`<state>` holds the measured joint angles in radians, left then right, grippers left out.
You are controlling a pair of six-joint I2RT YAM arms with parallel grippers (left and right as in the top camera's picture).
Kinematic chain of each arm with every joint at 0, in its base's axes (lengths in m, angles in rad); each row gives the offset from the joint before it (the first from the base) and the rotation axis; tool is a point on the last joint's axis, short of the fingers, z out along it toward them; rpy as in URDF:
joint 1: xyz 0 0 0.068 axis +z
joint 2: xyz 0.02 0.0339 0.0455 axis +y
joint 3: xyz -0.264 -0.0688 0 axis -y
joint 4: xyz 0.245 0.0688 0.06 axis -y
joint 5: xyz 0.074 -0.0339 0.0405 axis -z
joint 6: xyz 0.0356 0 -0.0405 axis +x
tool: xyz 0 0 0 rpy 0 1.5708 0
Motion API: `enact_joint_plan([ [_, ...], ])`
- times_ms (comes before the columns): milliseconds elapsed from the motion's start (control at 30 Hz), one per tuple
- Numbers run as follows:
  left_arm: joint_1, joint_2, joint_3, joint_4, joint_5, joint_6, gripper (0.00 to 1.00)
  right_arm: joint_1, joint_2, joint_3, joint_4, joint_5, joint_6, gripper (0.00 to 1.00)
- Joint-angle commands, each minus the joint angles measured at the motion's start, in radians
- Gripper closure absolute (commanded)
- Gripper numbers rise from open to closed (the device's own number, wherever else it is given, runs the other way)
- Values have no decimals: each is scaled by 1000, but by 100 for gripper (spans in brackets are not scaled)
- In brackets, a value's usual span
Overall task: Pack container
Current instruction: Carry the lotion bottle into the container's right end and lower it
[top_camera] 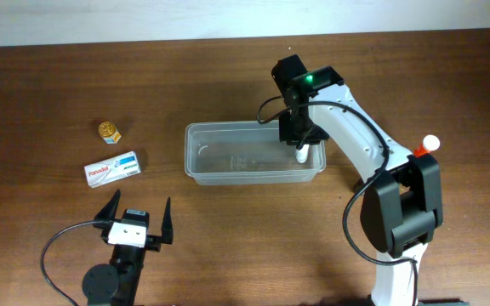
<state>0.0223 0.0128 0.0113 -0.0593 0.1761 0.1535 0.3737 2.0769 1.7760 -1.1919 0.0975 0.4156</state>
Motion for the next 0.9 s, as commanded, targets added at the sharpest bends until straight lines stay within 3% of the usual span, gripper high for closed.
enact_joint_plan([
  [0,4,-7,-2,-6,0,-5,1,-2,-16,-3,7,21,8,86],
  [867,4,-7,-2,-6,0,-5,1,-2,-10,-3,-1,15,5,85],
])
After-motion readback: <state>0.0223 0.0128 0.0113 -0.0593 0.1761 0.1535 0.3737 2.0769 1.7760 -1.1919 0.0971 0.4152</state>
